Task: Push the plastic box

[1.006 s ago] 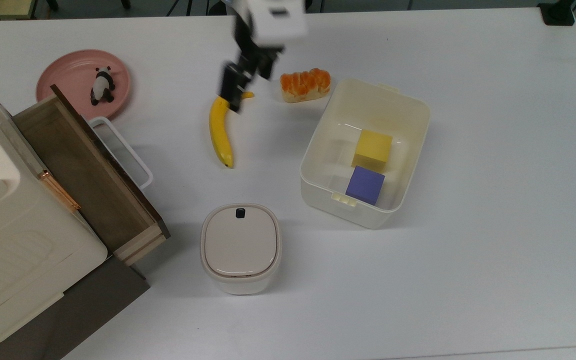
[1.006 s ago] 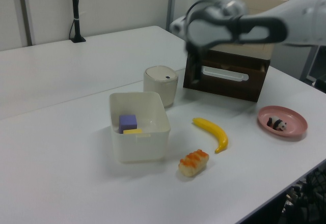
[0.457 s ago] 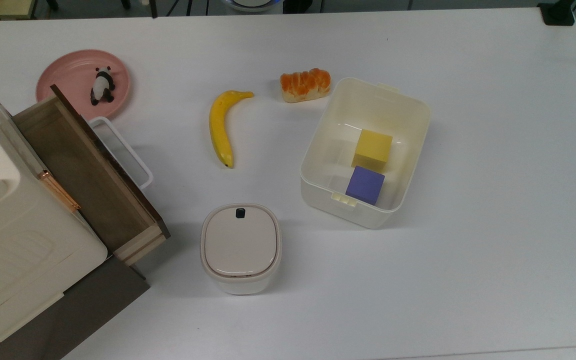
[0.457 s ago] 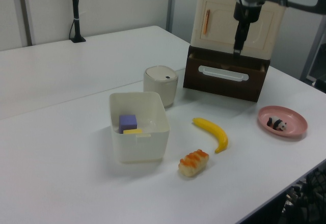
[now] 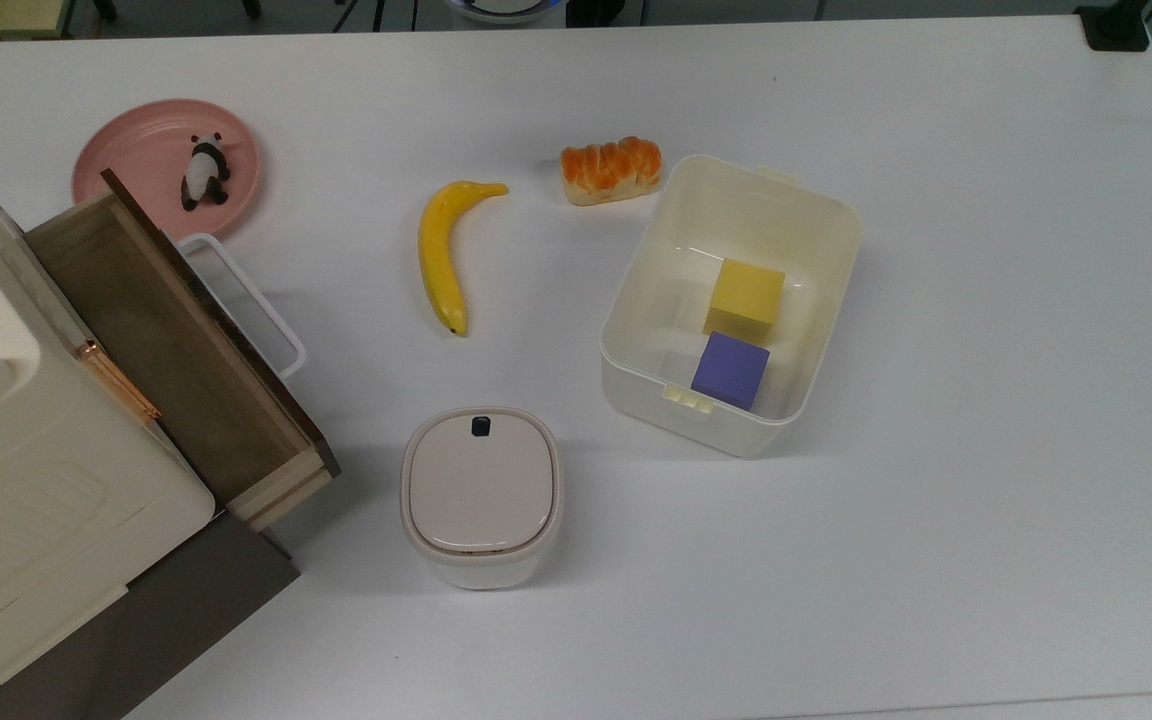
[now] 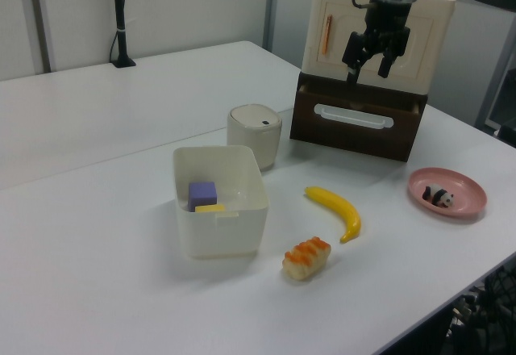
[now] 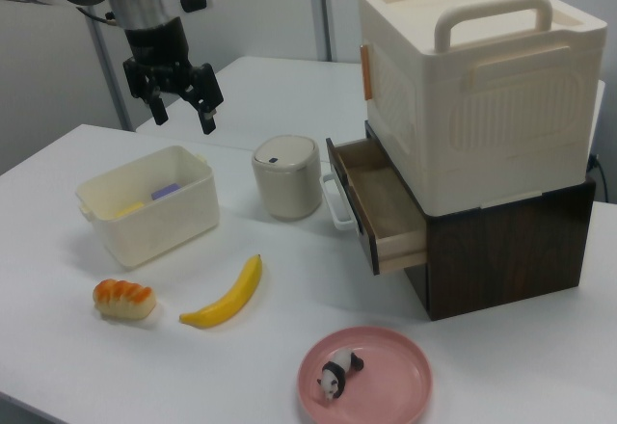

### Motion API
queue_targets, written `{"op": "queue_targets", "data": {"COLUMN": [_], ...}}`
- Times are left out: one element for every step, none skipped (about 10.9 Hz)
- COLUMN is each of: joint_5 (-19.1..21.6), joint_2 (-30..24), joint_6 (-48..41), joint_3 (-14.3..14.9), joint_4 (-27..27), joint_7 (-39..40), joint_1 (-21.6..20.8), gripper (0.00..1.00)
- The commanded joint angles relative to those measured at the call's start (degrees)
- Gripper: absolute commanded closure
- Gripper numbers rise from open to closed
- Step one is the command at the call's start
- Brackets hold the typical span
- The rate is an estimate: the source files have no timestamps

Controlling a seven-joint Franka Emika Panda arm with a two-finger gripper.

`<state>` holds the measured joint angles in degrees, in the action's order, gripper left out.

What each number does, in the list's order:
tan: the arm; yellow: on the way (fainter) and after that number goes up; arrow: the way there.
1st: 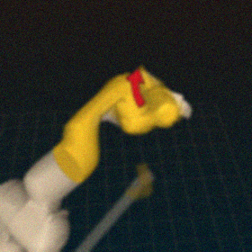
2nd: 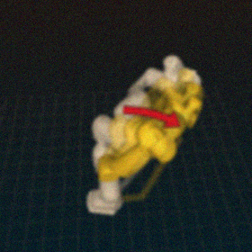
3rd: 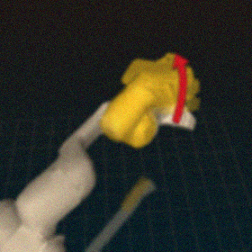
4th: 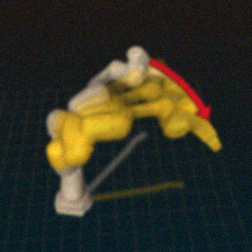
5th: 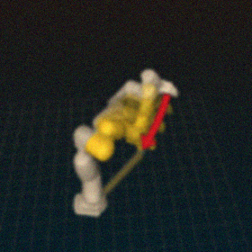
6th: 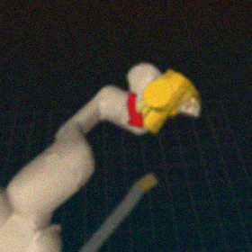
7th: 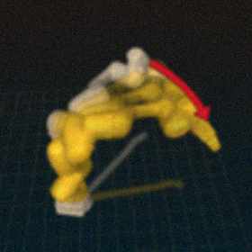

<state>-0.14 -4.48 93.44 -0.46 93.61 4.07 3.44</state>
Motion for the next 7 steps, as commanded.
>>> {"op": "queue_targets", "data": {"joint_5": [2.42,2.77,2.86,2.86,2.95,2.95,2.95], "joint_2": [0.35,0.52,0.52,0.52,0.61,0.61,0.61], "joint_6": [-1.25,-1.16,-1.16,-1.07,-1.07,-1.07,-1.07], "joint_3": [0.2,0.2,0.2,0.2,0.2,0.2,0.2], "joint_4": [-0.45,-0.45,-0.45,-0.45,-0.45,-0.45,-0.45], "joint_7": [-5.72,-6.17,-6.09,-6.09,-6.09,-6.09,-6.09], "joint_1": [-0.36,-0.36,-0.28,-0.28,-0.28,-0.28,-0.28], "gripper": [0.0,0.0,0.0,0.0,0.0,0.0,0.0]}}
